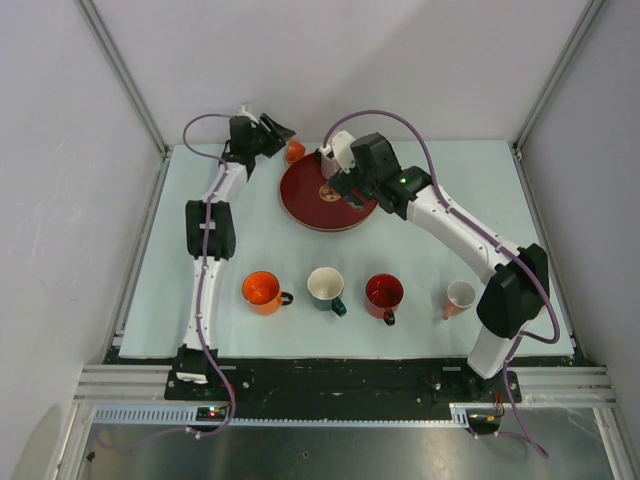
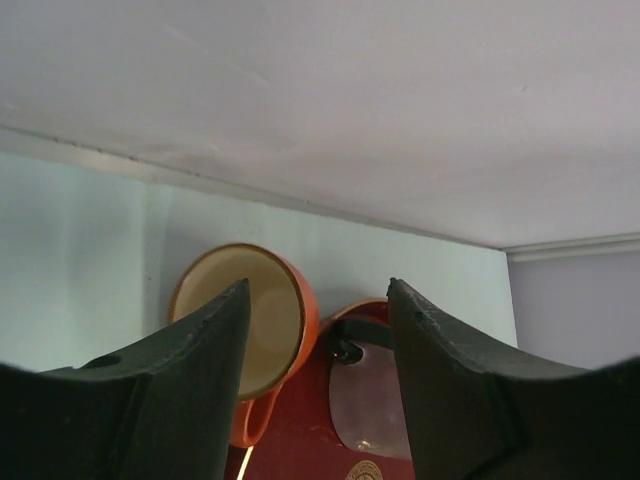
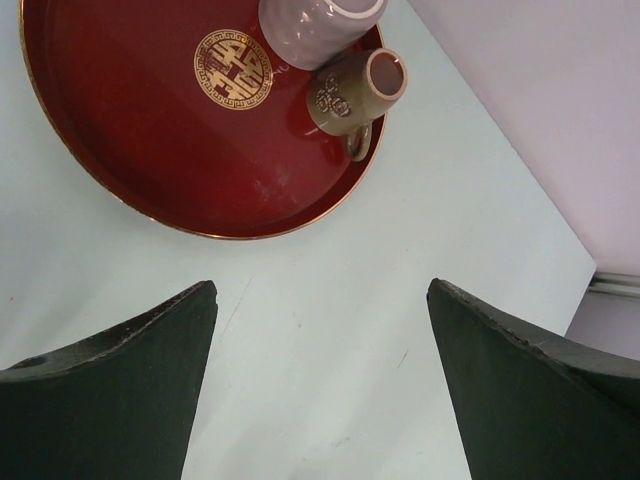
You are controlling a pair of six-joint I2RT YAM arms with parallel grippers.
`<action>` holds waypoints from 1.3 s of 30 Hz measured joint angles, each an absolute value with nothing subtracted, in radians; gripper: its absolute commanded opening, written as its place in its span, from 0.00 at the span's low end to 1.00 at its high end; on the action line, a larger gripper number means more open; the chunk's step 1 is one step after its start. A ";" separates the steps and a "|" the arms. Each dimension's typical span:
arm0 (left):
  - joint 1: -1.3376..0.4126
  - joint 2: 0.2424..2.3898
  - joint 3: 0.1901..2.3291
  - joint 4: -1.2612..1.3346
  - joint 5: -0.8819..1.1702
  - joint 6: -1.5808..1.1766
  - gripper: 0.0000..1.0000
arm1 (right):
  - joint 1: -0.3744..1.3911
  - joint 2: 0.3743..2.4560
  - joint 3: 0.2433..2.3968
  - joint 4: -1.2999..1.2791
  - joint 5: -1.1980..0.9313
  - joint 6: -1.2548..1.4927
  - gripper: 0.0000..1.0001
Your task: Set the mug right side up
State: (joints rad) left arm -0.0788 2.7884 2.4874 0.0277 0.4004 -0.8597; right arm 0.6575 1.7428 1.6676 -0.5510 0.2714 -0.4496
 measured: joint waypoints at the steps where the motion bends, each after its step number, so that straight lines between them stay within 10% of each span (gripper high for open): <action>1: -0.081 2.788 2.481 0.028 0.403 -0.868 0.60 | 0.657 1.743 1.668 -0.554 0.271 -0.450 0.91; 8: -0.092 2.789 2.436 0.027 0.433 -0.909 0.44 | 0.657 1.743 1.673 -0.569 0.271 -0.450 0.91; 15: -0.091 2.789 2.427 0.025 0.445 -0.939 0.02 | 0.657 1.743 1.684 -0.572 0.271 -0.450 0.91; 30: -0.084 2.678 2.341 -0.045 0.382 -0.615 0.00 | 0.668 1.743 1.684 -0.579 0.273 -0.448 0.91; 39: -0.057 2.234 2.085 -0.367 0.247 -0.158 0.00 | 0.707 1.686 1.617 -0.533 0.302 -0.438 0.91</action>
